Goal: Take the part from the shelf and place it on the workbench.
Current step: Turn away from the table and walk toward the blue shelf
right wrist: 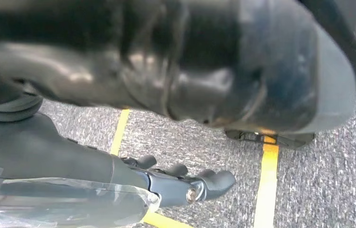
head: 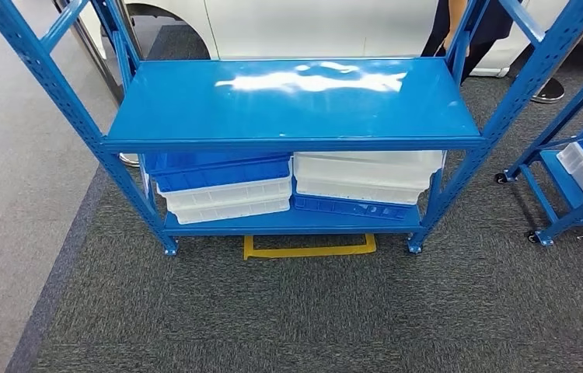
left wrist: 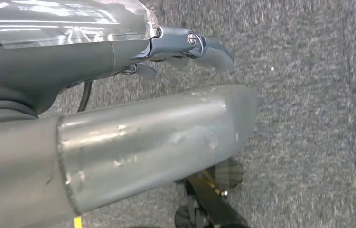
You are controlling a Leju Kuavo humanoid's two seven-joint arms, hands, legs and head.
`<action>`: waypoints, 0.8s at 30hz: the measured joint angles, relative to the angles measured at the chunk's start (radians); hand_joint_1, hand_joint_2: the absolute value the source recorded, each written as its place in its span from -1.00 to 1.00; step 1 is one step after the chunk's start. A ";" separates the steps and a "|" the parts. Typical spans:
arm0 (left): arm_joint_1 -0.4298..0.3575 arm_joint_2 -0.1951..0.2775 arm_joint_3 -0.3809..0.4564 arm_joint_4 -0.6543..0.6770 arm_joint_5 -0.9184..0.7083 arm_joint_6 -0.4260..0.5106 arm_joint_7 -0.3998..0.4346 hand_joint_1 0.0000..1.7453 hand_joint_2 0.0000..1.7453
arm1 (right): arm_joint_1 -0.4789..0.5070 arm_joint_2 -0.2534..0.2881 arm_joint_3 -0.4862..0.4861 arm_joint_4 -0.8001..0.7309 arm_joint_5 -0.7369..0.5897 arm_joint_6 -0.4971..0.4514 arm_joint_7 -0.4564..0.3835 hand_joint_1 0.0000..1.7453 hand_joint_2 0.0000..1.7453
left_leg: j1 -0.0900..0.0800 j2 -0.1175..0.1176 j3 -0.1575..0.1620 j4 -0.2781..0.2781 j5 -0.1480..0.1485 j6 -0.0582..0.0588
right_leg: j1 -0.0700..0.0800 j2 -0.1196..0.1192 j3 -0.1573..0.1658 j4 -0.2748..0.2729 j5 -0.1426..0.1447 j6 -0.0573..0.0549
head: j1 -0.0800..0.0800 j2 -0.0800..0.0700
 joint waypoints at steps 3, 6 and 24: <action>0.000 -0.001 0.000 0.000 -0.001 0.001 0.001 -1.00 -1.00 | 0.001 0.000 0.000 0.000 0.000 0.000 0.000 -1.00 -1.00 | 0.005 0.004 -0.005 0.032 -0.020 -0.015 | -0.004 -0.003 0.018 -0.010 -0.006 -0.021 | 0.000 0.000; -0.001 -0.002 0.000 0.000 -0.001 0.003 0.001 -1.00 -1.00 | 0.003 0.000 -0.001 0.000 0.000 0.000 0.000 -1.00 -1.00 | 0.007 0.009 -0.113 0.225 -0.091 -0.024 | -0.003 -0.008 0.042 -0.016 -0.022 -0.034 | 0.000 0.000; 0.005 -0.008 0.000 0.000 -0.003 0.004 0.003 -1.00 -1.00 | -0.002 -0.004 -0.015 0.002 0.003 -0.001 0.002 -1.00 -1.00 | -0.003 0.004 0.022 -0.006 -0.004 0.040 | -0.006 -0.005 -0.110 0.256 -0.173 0.032 | 0.000 0.000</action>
